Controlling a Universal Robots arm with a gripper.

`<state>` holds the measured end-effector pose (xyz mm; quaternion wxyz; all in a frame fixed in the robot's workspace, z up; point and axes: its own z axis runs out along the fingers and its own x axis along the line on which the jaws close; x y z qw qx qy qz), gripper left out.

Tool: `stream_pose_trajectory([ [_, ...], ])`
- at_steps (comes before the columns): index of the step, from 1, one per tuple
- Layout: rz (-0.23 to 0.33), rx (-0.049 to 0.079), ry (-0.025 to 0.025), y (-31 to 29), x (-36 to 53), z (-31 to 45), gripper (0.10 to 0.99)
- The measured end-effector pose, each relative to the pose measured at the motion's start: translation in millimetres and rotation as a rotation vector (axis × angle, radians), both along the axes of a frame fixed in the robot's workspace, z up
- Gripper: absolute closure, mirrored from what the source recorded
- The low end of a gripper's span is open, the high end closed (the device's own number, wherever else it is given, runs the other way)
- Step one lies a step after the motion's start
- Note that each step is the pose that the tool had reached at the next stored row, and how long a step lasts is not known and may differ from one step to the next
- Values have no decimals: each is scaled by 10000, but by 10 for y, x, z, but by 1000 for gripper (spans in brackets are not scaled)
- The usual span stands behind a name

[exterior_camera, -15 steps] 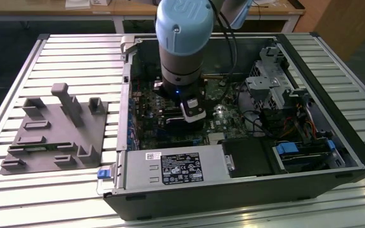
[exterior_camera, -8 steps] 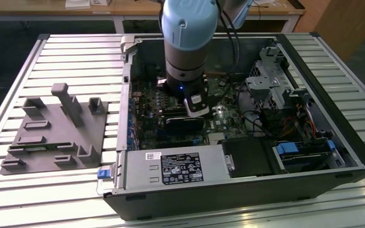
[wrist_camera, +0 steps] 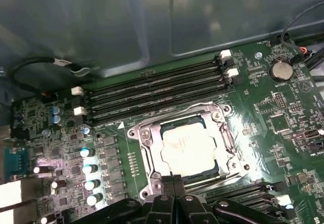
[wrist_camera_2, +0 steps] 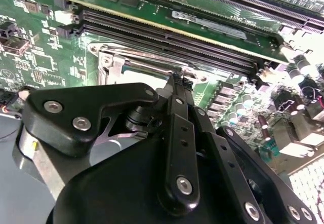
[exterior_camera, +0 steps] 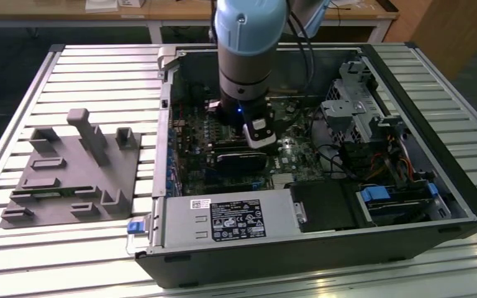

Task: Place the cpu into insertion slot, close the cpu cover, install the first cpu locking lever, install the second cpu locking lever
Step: 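Install the second cpu locking lever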

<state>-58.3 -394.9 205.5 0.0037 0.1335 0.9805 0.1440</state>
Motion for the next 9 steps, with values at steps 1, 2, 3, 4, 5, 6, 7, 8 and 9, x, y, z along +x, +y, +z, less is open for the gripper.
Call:
stream_pose_trajectory([
  [1,-9,-49,0,10,9,0,980],
  [2,-18,-90,1,22,18,0,980],
  [3,-24,-128,1,34,28,0,980],
  [4,-30,-164,1,47,37,0,980],
  [5,-35,-198,0,63,47,0,980],
  [6,-39,-228,0,78,56,0,980],
  [7,-42,-258,1,94,65,0,980],
  [8,-45,-287,0,109,74,0,980],
  [9,-49,-316,1,125,82,0,980],
])
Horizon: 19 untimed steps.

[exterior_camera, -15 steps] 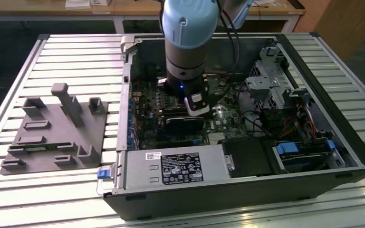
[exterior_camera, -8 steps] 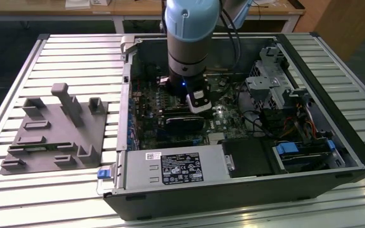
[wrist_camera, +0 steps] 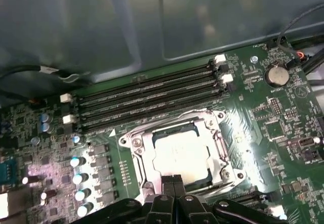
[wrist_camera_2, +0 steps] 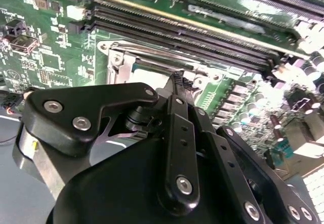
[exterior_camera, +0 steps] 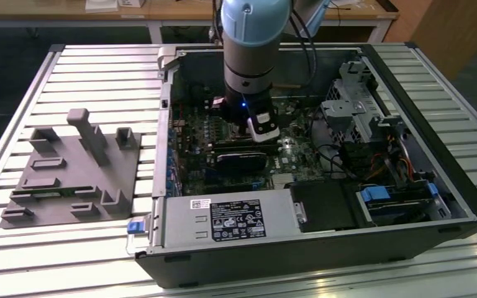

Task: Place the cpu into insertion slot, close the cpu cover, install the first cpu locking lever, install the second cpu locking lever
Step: 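Install the second cpu locking lever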

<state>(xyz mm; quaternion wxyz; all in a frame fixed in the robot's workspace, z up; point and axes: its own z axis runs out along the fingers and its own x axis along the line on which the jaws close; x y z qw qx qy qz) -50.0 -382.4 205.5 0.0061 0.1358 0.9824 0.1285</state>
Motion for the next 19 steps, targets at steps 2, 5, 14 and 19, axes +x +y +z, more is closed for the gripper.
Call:
stream_pose_trajectory([
  [2,-17,-188,0,107,50,0,980],
  [5,-28,-295,-1,154,77,-1,980],
  [14,-46,-434,0,212,119,0,980],
  [19,-46,-537,0,213,119,44,980],
])
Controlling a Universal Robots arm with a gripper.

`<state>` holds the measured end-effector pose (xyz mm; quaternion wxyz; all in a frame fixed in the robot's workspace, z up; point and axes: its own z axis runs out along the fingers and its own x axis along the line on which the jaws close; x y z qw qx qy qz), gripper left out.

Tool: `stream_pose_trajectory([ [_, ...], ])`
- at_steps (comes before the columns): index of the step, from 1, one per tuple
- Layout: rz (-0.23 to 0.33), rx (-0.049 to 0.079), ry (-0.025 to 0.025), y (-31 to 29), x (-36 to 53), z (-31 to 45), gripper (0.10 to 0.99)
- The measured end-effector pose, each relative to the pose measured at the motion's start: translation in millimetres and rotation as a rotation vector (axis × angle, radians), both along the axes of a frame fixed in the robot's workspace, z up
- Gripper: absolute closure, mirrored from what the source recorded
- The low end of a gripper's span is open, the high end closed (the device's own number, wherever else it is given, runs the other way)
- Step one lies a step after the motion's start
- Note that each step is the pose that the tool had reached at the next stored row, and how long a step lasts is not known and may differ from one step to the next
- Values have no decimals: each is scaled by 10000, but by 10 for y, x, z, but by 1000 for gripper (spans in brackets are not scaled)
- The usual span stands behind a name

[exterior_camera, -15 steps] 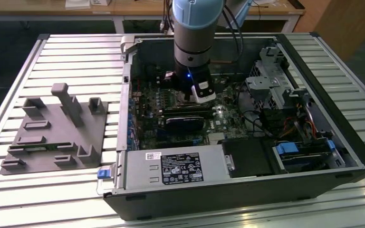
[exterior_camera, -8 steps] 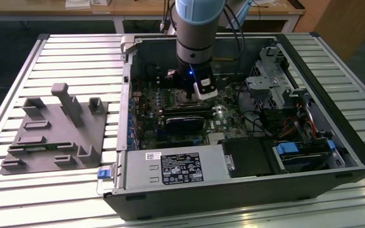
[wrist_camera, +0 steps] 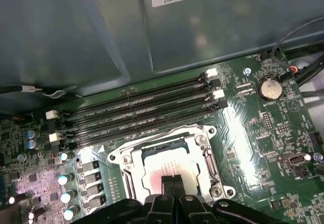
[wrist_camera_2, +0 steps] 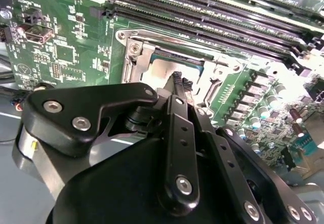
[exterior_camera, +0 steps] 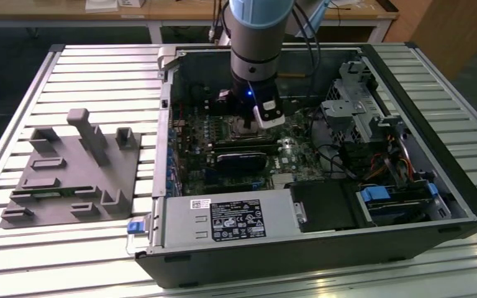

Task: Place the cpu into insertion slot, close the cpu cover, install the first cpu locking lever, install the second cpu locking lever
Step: 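Install the second cpu locking lever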

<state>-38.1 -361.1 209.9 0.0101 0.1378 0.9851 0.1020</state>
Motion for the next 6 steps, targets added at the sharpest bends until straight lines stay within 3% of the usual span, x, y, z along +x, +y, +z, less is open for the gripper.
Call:
stream_pose_trajectory([
  [6,0,-2,0,0,0,0,980],
])
